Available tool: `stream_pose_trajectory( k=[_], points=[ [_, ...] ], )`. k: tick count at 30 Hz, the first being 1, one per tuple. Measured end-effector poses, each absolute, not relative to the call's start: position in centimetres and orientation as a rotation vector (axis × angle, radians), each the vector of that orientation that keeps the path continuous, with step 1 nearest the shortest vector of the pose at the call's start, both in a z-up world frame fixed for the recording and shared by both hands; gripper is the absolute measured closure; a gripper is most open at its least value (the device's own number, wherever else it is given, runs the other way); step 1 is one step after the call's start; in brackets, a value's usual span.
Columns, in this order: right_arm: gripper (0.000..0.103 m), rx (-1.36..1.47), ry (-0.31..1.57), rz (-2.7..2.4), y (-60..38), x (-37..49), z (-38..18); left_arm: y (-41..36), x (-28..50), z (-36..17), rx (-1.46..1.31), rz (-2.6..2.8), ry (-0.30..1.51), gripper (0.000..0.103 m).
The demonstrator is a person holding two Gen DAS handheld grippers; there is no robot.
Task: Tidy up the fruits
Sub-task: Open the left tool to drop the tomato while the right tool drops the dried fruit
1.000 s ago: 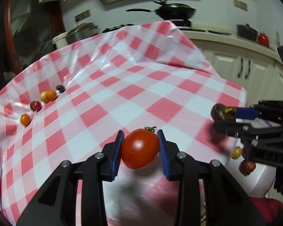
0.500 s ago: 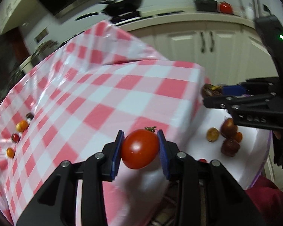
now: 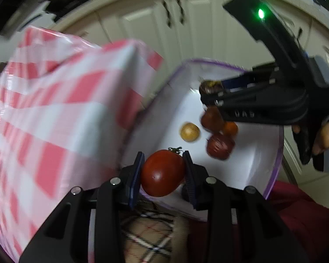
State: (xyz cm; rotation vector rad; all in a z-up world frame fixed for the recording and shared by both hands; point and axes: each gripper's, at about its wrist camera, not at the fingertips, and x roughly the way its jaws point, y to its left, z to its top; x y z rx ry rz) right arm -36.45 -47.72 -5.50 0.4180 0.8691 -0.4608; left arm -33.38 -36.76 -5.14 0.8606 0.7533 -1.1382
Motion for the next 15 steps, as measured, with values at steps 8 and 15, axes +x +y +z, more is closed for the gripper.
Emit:
stream_pose_trajectory(
  k=[8,15],
  points=[
    [0.062,0.455,0.995,-0.523,-49.9,-38.7,-10.4,-39.6,-34.4,-10.5,0.988,-1.195,0.88,0.067],
    [0.061,0.495,1.102,-0.554,-50.9,-39.1,-14.1,-40.6,-37.2,-13.5,1.119,-1.278,0.882,0.067]
  ],
)
